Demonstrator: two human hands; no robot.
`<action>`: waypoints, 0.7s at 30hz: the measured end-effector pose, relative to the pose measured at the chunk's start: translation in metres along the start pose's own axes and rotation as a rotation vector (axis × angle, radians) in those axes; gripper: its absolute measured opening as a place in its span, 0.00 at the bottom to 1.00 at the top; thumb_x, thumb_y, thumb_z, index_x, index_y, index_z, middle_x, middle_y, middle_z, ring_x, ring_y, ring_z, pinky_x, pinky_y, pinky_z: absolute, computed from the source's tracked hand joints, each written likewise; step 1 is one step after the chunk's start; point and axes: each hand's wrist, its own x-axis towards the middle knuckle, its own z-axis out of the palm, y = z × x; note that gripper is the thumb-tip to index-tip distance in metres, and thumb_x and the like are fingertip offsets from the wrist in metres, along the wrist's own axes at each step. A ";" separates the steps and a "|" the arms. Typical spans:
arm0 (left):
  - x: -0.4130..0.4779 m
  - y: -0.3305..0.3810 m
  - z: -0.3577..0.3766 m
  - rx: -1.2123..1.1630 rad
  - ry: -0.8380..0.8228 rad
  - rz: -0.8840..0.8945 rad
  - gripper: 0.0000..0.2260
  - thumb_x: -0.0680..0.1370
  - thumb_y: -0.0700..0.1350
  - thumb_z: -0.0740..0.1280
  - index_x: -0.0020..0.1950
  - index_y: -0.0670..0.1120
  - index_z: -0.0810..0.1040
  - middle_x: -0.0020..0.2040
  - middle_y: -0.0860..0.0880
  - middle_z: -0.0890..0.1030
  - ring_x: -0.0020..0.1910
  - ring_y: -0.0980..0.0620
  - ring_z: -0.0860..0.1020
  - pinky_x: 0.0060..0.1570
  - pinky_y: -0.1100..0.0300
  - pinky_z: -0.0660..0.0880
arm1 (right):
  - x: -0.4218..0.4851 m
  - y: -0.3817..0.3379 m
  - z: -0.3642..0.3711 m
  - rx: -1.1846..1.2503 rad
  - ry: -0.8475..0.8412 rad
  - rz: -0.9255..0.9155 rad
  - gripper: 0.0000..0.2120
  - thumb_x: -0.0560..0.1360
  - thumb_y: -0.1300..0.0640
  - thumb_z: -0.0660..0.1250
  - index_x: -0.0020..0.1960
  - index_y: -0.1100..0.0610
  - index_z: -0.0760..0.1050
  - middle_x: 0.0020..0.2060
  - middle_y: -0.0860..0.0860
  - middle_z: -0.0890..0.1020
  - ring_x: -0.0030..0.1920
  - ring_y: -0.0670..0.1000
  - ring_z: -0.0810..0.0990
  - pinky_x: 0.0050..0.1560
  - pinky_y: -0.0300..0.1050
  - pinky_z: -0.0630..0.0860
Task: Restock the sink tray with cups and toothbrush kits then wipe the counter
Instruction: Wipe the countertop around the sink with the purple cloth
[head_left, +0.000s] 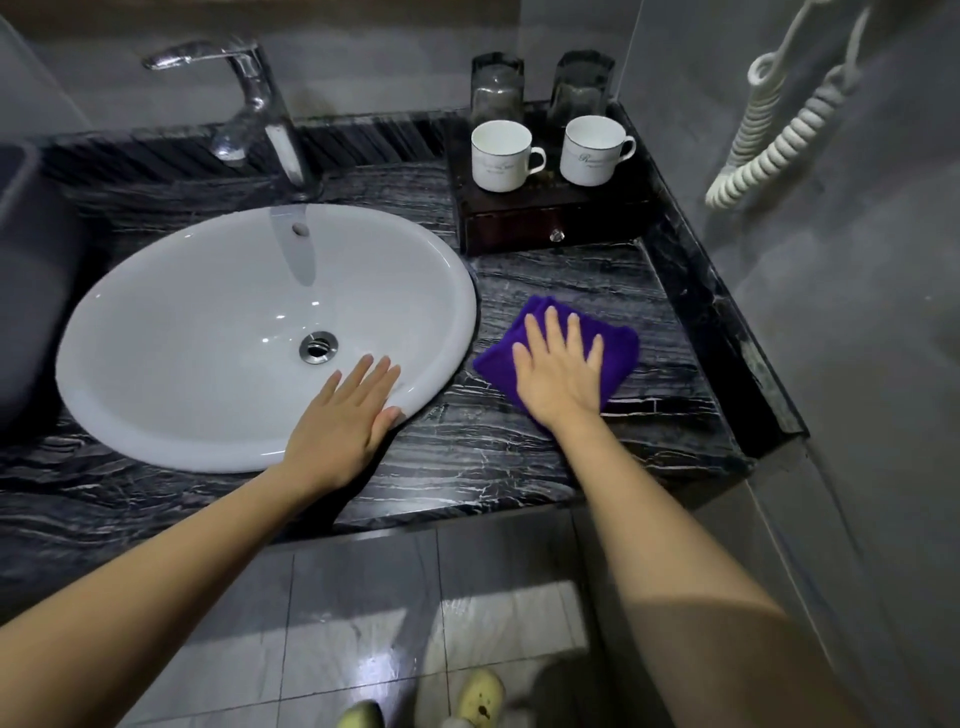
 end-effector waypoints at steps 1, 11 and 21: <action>0.000 0.000 0.000 -0.006 -0.001 0.000 0.31 0.76 0.59 0.38 0.76 0.48 0.53 0.77 0.51 0.54 0.77 0.52 0.48 0.75 0.53 0.47 | -0.004 -0.014 0.003 0.007 0.001 -0.014 0.27 0.80 0.43 0.40 0.76 0.49 0.48 0.78 0.49 0.50 0.77 0.55 0.46 0.74 0.63 0.42; 0.001 -0.003 0.003 -0.057 -0.021 0.013 0.24 0.81 0.54 0.45 0.76 0.49 0.51 0.78 0.51 0.52 0.77 0.53 0.46 0.75 0.54 0.45 | -0.060 -0.085 0.026 0.012 0.054 0.045 0.28 0.79 0.47 0.45 0.77 0.54 0.46 0.78 0.52 0.50 0.77 0.56 0.46 0.74 0.63 0.42; -0.021 -0.036 -0.023 -0.232 -0.171 0.101 0.23 0.82 0.50 0.49 0.76 0.46 0.53 0.78 0.48 0.52 0.77 0.52 0.47 0.74 0.56 0.46 | -0.130 -0.156 0.038 0.085 0.012 0.147 0.33 0.78 0.47 0.51 0.76 0.60 0.43 0.77 0.57 0.47 0.77 0.59 0.42 0.72 0.63 0.35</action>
